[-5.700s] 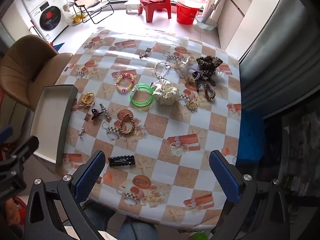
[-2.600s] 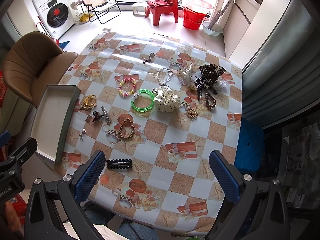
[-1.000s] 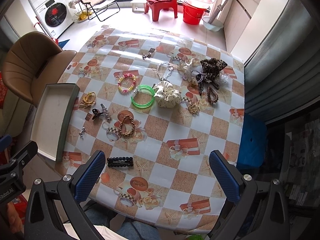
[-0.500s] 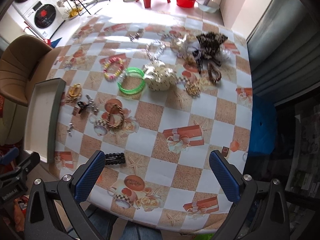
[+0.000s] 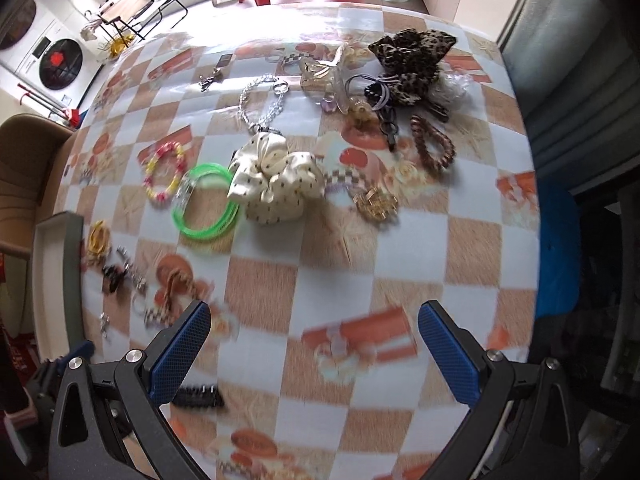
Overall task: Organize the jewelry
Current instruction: 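Grasp the braided brown bracelet with the left tool while the right grasps the polka-dot scrunchie, then carry the bracelet and scrunchie into the white tray and open both tools, then grasp the black hair clip with the left tool while the right grasps the green bangle, then carry the clip and green bangle into the tray and open both tools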
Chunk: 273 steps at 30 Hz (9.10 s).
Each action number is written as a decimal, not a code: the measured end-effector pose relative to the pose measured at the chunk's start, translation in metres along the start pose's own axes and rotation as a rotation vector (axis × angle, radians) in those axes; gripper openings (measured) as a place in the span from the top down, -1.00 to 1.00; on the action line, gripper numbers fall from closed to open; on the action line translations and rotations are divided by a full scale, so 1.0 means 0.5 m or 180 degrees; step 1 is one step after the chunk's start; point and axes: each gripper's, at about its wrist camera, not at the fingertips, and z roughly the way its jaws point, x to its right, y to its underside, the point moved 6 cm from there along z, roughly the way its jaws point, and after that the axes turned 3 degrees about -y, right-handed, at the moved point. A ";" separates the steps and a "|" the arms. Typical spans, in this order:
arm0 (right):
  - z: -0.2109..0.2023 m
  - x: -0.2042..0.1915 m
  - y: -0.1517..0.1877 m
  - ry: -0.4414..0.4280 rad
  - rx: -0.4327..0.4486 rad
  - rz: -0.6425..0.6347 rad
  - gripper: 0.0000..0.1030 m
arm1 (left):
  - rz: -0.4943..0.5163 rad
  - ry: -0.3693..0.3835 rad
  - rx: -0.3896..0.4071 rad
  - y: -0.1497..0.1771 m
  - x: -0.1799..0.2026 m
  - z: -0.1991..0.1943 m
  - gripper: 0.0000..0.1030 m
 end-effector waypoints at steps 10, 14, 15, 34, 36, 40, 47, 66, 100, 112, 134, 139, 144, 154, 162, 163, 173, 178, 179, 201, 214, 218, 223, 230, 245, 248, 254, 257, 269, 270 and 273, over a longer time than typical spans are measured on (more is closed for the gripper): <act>0.119 -0.017 -0.101 0.0114 0.0060 -0.0354 -0.61 | 0.0164 -0.0081 0.0042 -0.050 0.055 0.093 -0.66; 0.140 -0.033 -0.120 0.0106 0.0124 -0.0470 -0.45 | 0.0213 -0.0117 0.0115 -0.059 0.073 0.102 -0.66; 0.144 -0.039 -0.123 0.0099 0.0137 -0.0507 -0.41 | 0.0236 -0.0143 0.0135 -0.060 0.077 0.104 -0.59; 0.084 -0.052 -0.085 -0.0374 0.0150 -0.0237 0.68 | 0.0224 0.0511 0.0307 -0.057 0.059 0.001 0.71; 0.061 -0.051 -0.072 -0.0452 0.0165 -0.0163 0.68 | 0.0194 0.0552 0.0319 -0.053 0.046 -0.016 0.71; 0.019 -0.057 -0.044 -0.0567 0.0178 -0.0093 0.68 | 0.0124 0.0571 0.0374 -0.043 0.001 -0.060 0.71; -0.045 -0.097 0.003 -0.0696 0.0212 -0.0086 0.68 | 0.0024 0.0464 0.0472 0.018 -0.109 -0.138 0.71; -0.017 -0.569 0.064 -0.0944 0.0106 -0.0737 0.68 | -0.0468 0.0058 0.0574 -0.004 -0.576 -0.135 0.71; 0.206 -0.785 0.019 -0.0685 -0.0191 -0.0686 -0.19 | -0.0328 -0.0516 0.0480 -0.076 -0.684 0.041 -0.62; 0.083 -0.645 0.070 -0.0609 -0.0039 -0.0305 -0.54 | -0.0205 -0.0463 0.0579 -0.048 -0.645 -0.032 -1.00; 0.024 -0.247 0.212 -0.0193 -0.0379 0.0430 -0.78 | 0.0209 -0.0203 0.0327 0.044 -0.370 -0.081 -1.00; 0.033 -0.211 0.161 -0.0151 -0.0352 0.0319 -0.77 | 0.0228 -0.0227 0.0292 0.026 -0.317 -0.059 -1.00; 0.055 -0.182 0.113 -0.0113 -0.0364 0.0239 -0.77 | 0.0279 -0.0261 0.0281 -0.004 -0.276 -0.033 -1.00; 0.126 -0.141 0.020 0.0011 -0.0344 0.0220 -0.77 | 0.0487 -0.0355 0.0260 -0.066 -0.216 0.037 -0.78; 0.177 -0.115 -0.057 0.0132 -0.0225 0.0277 -0.77 | 0.0579 -0.0393 0.0222 -0.084 -0.199 0.094 -0.54; 0.183 -0.117 -0.064 0.0069 -0.0254 0.0231 -0.77 | 0.0584 -0.0383 0.0182 -0.083 -0.198 0.103 -0.54; 0.223 -0.141 -0.107 0.0367 -0.0139 0.0090 -0.58 | 0.0622 -0.0276 0.0303 -0.096 -0.164 0.101 -0.21; 0.217 -0.165 -0.111 0.0366 -0.0039 -0.0051 -0.12 | 0.0655 -0.0171 0.0299 -0.091 -0.140 0.097 0.29; 0.213 -0.166 -0.108 0.0365 -0.0031 -0.0079 0.14 | 0.0654 -0.0161 0.0299 -0.089 -0.139 0.098 0.29; 0.077 -0.103 -0.013 -0.0251 -0.0066 0.0178 0.87 | 0.0344 0.0166 0.0414 -0.039 -0.181 -0.040 0.48; 0.011 -0.196 0.043 -0.0469 -0.0068 -0.0128 0.87 | -0.0038 0.0067 0.0473 0.051 -0.272 -0.119 0.48; 0.002 -0.246 0.052 -0.0502 -0.0052 -0.0207 0.87 | -0.0087 0.0090 0.0464 0.064 -0.320 -0.121 0.48; 0.005 -0.339 0.067 -0.0492 -0.0030 -0.0281 0.88 | -0.0072 0.0103 0.0464 0.065 -0.405 -0.120 0.48; 0.024 -0.503 0.078 -0.0533 -0.0035 -0.0440 0.87 | -0.0239 0.0062 0.0464 0.063 -0.553 -0.110 0.48; 0.140 -0.865 0.043 -0.0575 -0.0136 -0.1194 0.87 | -0.0528 -0.0086 0.0326 0.064 -0.706 -0.001 0.48; 0.174 -0.906 0.034 -0.0536 -0.0154 -0.1281 0.87 | -0.0527 -0.0101 0.0299 0.061 -0.714 0.020 0.48; 0.249 -0.941 0.015 -0.0442 -0.0261 -0.1315 0.87 | -0.0476 -0.0168 0.0266 0.056 -0.723 0.055 0.48; 0.277 -0.944 0.013 -0.0422 -0.0336 -0.1307 0.87 | -0.0427 -0.0221 0.0272 0.054 -0.723 0.065 0.48; 0.306 -0.947 0.010 -0.0373 -0.0398 -0.1359 0.85 | -0.0316 -0.0444 0.0332 0.040 -0.713 0.064 0.31; 0.306 -0.946 0.010 -0.0387 -0.0414 -0.1354 0.84 | -0.0316 -0.0489 0.0333 0.038 -0.713 0.062 -0.19; 0.299 -0.940 0.009 -0.0469 -0.0471 -0.1331 0.46 | -0.0359 -0.0578 0.0448 0.046 -0.705 0.040 -0.45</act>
